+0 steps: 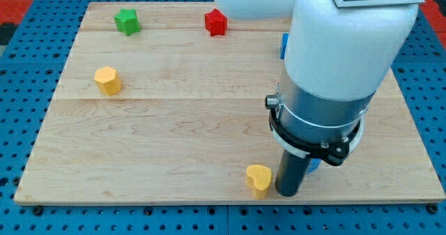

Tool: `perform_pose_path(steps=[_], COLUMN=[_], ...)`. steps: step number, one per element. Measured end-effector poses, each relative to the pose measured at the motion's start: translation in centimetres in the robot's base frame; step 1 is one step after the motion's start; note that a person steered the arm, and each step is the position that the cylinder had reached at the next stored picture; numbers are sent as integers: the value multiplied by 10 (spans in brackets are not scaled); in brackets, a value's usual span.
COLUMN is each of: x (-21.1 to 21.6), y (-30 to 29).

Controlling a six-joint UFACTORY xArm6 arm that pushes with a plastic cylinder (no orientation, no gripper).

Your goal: Move the yellow heart and blue triangle in the diagonal line

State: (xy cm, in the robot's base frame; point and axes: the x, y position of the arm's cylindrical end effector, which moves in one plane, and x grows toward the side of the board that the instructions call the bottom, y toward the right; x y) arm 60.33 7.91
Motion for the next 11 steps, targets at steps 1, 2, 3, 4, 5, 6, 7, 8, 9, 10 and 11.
perform_pose_path(steps=[1, 2, 3, 4, 5, 6, 7, 8, 9, 10, 11], x=[0, -2, -7, -9, -9, -9, -10, -23, -47, -44, -48], y=[-4, 7, 8, 10, 19, 32, 40, 46, 81, 111, 145])
